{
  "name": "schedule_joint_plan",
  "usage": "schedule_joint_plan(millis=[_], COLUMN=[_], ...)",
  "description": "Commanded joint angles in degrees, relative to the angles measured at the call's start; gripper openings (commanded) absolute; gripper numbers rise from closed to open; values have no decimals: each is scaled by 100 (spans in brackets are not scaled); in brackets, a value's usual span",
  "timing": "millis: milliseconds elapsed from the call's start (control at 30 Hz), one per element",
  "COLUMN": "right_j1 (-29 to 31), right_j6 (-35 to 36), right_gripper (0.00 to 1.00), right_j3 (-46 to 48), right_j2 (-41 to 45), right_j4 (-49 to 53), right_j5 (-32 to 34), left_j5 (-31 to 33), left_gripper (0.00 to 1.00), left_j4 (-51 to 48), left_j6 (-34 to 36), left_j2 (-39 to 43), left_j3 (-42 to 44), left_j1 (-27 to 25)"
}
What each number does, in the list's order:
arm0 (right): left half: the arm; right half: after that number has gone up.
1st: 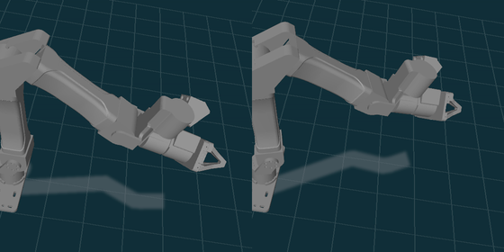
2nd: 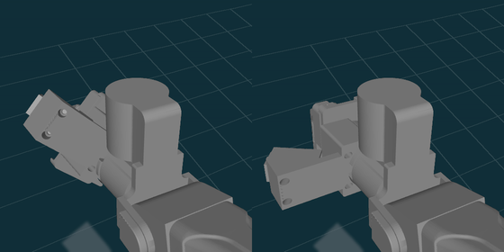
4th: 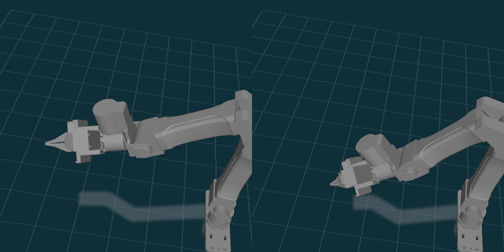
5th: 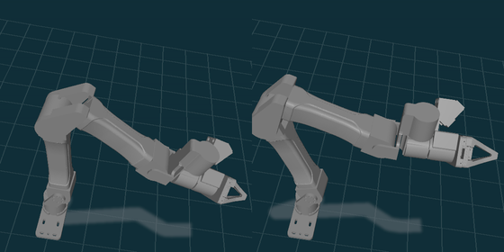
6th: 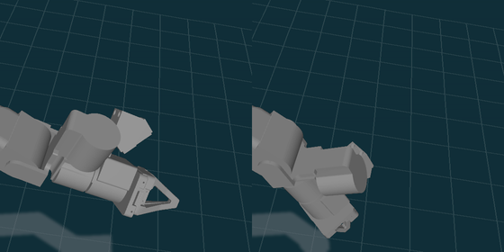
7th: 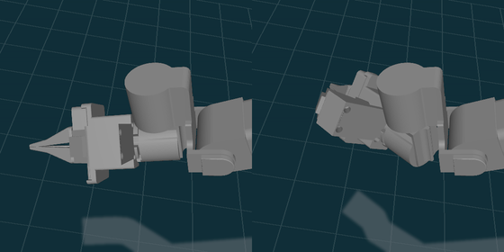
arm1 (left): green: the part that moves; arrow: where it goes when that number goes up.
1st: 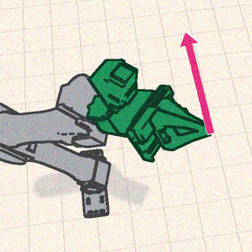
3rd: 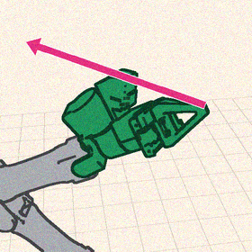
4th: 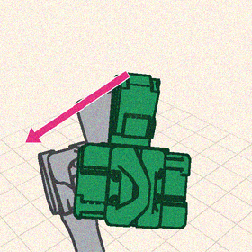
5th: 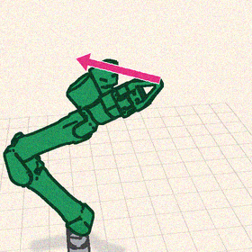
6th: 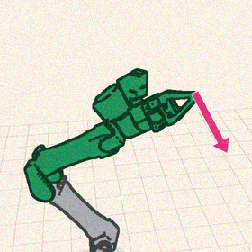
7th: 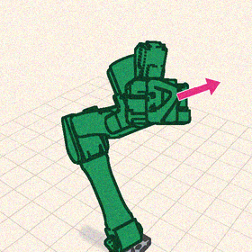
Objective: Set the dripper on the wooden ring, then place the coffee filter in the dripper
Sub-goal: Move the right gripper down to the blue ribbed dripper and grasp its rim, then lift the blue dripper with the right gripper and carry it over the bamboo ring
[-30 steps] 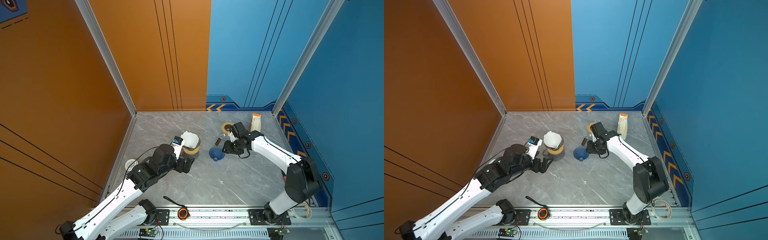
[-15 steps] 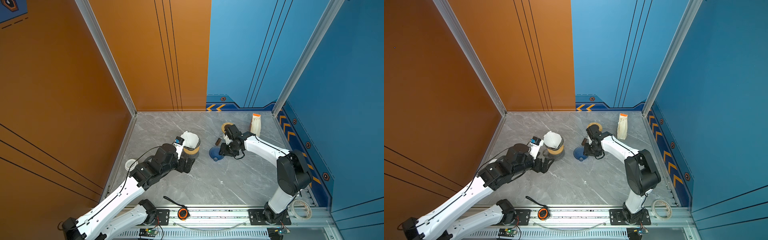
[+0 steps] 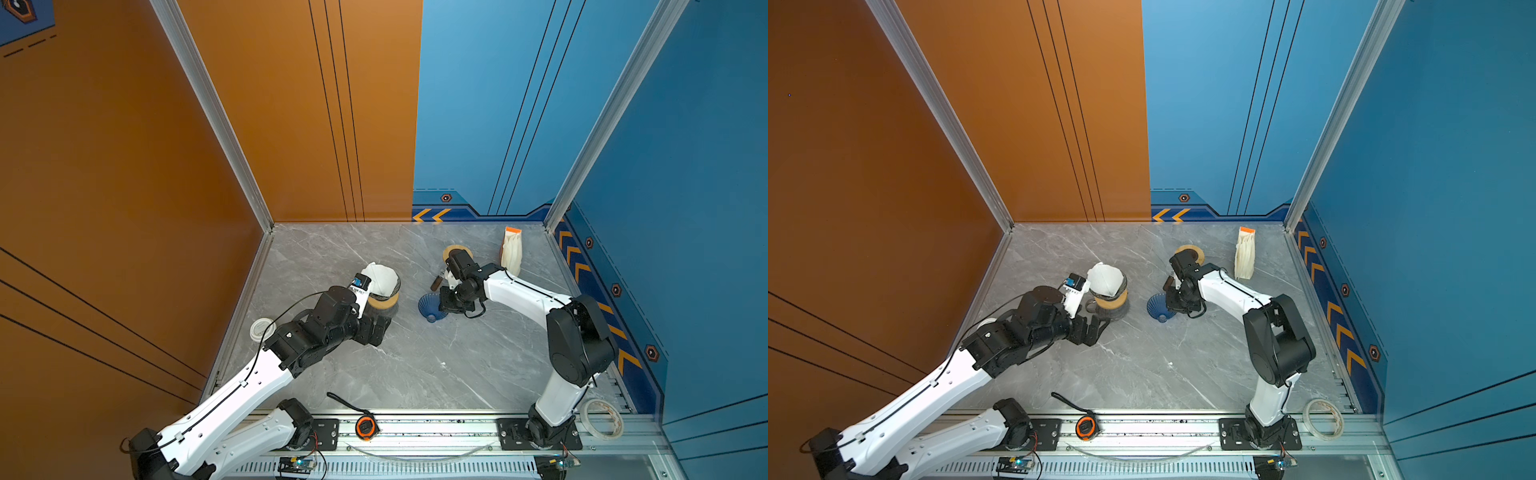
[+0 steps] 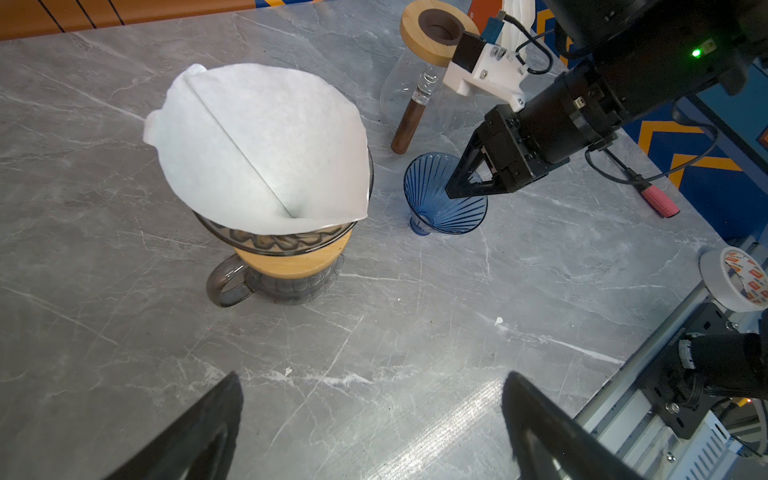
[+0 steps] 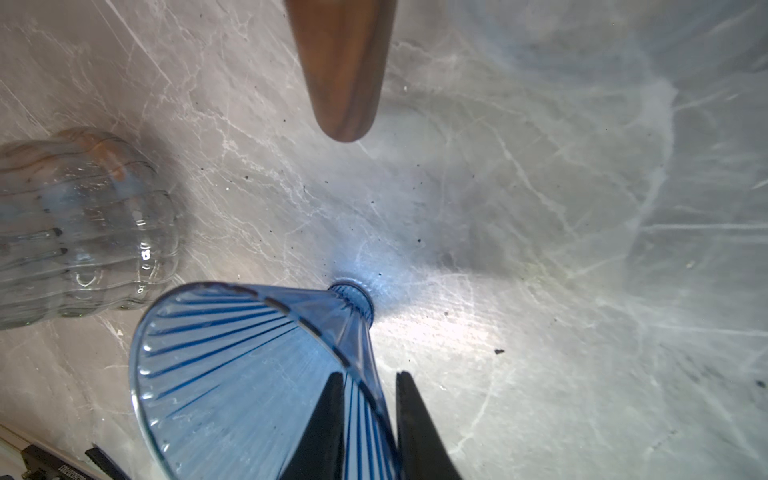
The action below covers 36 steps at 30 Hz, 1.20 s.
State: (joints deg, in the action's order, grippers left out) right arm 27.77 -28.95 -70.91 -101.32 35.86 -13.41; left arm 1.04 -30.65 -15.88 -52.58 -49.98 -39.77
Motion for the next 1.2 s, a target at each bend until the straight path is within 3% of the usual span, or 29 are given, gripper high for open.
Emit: schedule_joint_plan(millis=[0, 567, 1167], right_j1=[26, -24, -361], right_j6=[-66, -82, -206], right_gripper=[17, 4, 2], right_j3=[-107, -53, -242], right_j2=[-46, 230, 1200], right_j4=[-42, -48, -37], right_j5=[-13, 14, -333], left_j5=[19, -47, -95], left_gripper=[98, 98, 98], left_j4=[66, 71, 66], left_j6=[94, 87, 147], left_j2=[-24, -62, -196], left_j3=[-66, -162, -671], left_j1=[38, 22, -178])
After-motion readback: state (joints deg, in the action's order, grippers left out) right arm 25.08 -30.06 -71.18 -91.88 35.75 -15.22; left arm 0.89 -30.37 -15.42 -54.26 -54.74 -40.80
